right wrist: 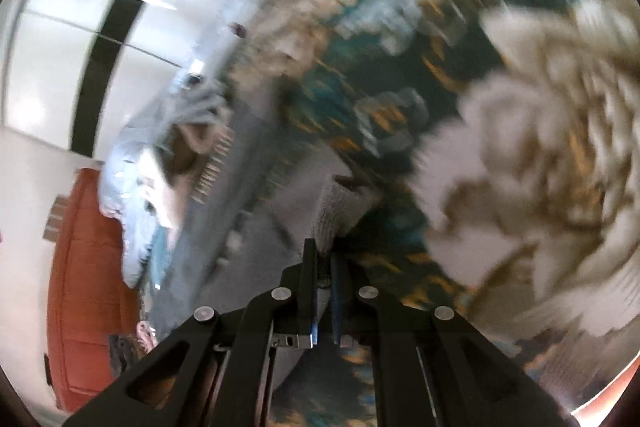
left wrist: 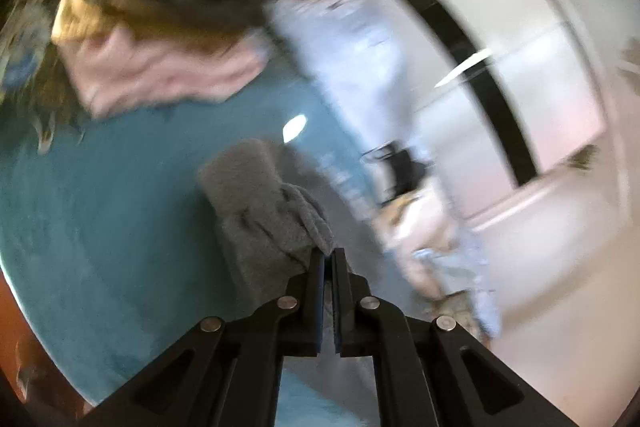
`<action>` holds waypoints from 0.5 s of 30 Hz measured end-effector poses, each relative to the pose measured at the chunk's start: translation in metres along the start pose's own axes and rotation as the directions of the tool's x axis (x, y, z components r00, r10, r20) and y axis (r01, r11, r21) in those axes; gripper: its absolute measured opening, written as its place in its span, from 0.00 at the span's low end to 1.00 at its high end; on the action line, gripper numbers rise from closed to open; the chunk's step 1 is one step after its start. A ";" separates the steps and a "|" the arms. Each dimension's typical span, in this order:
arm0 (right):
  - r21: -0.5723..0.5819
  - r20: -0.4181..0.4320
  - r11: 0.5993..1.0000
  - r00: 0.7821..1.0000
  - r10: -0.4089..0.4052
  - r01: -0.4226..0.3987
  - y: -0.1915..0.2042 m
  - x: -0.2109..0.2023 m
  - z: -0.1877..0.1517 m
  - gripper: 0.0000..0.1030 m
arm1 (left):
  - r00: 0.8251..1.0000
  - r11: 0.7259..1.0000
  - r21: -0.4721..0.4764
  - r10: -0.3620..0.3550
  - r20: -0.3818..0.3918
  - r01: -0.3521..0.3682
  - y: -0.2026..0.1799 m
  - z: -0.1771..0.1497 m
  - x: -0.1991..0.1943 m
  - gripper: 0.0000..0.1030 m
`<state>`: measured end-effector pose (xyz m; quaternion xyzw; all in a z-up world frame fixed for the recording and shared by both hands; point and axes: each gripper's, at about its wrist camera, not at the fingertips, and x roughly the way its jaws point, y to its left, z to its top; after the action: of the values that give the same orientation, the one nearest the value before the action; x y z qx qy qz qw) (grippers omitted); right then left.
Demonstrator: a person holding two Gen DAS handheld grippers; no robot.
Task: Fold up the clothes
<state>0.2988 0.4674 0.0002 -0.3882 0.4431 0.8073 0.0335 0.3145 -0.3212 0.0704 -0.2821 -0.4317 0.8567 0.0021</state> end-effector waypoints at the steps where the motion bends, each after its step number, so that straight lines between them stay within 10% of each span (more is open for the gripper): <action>1: -0.023 0.031 0.999 0.999 0.028 -0.027 0.008 -0.011 0.004 0.05 | 1.000 1.000 0.004 -0.011 0.008 0.011 0.003 -0.002 -0.006 0.03; 5: -0.085 0.106 0.996 0.993 0.047 -0.038 0.013 -0.039 0.011 0.05 | 1.000 0.999 -0.037 0.007 -0.016 -0.007 0.041 -0.022 -0.015 0.03; 11: 0.106 -0.016 0.994 0.999 -0.029 0.031 -0.048 -0.009 -0.007 0.05 | 0.991 0.962 -0.261 0.043 -0.128 -0.076 0.116 -0.059 0.004 0.03; 15: 0.095 -0.012 0.995 1.000 -0.017 0.018 -0.042 -0.009 -0.004 0.05 | 0.995 0.979 -0.192 0.043 -0.092 -0.060 0.096 -0.048 -0.006 0.03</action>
<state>0.3244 0.4922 -0.0239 -0.3945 0.4777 0.7829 0.0567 0.3659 -0.3473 -0.0206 -0.3295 -0.5055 0.7969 -0.0288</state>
